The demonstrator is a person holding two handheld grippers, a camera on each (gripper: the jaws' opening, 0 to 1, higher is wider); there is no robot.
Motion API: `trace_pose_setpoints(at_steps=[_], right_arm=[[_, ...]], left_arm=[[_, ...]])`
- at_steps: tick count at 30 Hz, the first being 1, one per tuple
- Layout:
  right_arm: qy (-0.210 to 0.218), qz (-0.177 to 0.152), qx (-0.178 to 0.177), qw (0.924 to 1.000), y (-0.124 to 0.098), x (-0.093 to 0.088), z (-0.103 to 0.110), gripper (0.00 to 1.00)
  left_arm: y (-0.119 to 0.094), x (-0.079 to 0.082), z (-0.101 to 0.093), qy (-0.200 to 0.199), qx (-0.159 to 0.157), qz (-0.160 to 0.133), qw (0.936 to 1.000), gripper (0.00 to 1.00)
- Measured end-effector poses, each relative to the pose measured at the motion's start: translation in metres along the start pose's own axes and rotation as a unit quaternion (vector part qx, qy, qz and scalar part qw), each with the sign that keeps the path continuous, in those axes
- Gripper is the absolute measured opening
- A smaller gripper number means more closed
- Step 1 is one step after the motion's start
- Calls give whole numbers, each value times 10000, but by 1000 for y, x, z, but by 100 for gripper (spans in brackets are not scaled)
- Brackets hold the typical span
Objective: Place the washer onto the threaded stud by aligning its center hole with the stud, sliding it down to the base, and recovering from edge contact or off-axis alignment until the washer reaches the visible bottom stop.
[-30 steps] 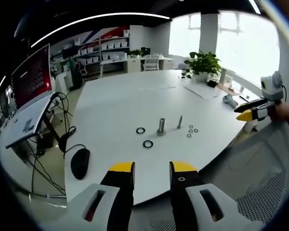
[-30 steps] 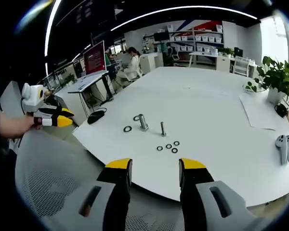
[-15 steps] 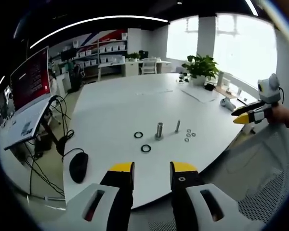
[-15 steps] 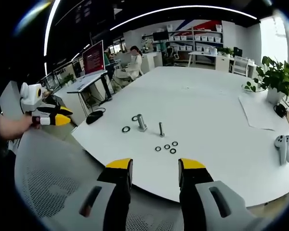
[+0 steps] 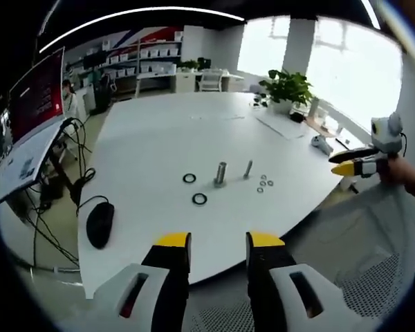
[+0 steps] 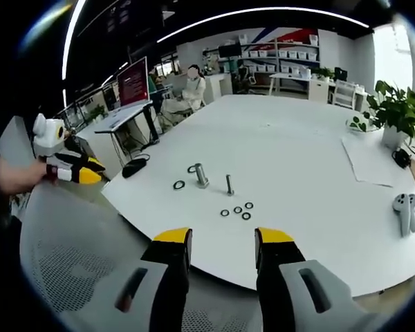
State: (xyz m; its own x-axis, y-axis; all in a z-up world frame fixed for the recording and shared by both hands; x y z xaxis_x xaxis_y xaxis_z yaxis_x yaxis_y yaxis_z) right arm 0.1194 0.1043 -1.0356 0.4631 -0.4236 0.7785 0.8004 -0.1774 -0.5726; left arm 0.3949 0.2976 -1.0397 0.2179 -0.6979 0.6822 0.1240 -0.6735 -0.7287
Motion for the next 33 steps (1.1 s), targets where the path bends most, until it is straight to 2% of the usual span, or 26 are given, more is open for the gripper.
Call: trace_pose_setpoints(at_steps=[1,3,5,8,12,13,14,15,16,17,19,20,21,22,25,26,30,33], right_arm=[[7,11,19,10000,1,0,0,38],[-24,49,47,10000,3,-2,0,38],[-45,52,53,10000,3,-1,1,38],[1,-1,29,10000,2,0,0,38],[-9,-4,20,10000,2,-1,0,38],[-12,-2,19,10000,3,-1,-1,38],[-10,-12,3,10000,3,-1,-2,38],[2,-21,-19,10000,2,-1,-2,38],[24,-29,-26,10000,2,-1,-2,38],[29,-30,-29,10000,3,-2,-3,38],[44,-28,-37,10000,2,-1,-2,37],[57,-27,-21,10000,2,-1,-1,37],[70,-10,2,10000,3,-2,-2,36],[48,16,3,10000,3,-2,-2,36],[37,10,15,10000,2,-2,-1,36],[47,1,18,10000,2,-2,0,36],[40,14,5,10000,1,-2,-1,36],[108,15,17,9999,3,-3,-2,36]], left_arm=[[3,3,5,-22,38,-52,10000,30],[5,4,10,-353,81,152,9992,34],[8,8,14,-375,111,136,9991,35],[13,13,11,-213,127,247,9994,35],[33,22,15,46,27,457,9989,35],[38,22,14,-68,-26,579,9983,37],[42,22,12,-345,-113,648,9972,37],[47,25,11,-569,-188,622,9963,37],[64,32,19,-802,-260,629,9945,37],[71,34,22,-825,-252,674,9940,37],[85,38,26,-556,-169,726,9957,37],[79,40,24,-430,-114,751,9962,36],[83,43,23,-282,-108,801,9963,36],[84,45,12,-187,-91,833,9963,36],[101,50,15,-63,-106,958,9953,36],[105,52,9,5,-128,1012,9948,36],[120,52,-5,537,-110,1340,9895,35],[146,52,7,678,-71,1597,9848,35]])
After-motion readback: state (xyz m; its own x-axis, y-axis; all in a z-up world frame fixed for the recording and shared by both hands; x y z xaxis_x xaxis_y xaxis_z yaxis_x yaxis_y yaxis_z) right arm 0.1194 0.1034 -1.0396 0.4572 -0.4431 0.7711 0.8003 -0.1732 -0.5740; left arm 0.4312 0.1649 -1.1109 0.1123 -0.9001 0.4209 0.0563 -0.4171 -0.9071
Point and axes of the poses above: the point that each gripper's makers call its tool centre point, and the gripper's own axes: y roughly forward along the fingers, z roughly to its left, x roughly out of its top, the point moved 7 cm from there along -y, roughly backward along the fingers, and after that the axes turned 10 degrees about x, right-handed, at the moved point
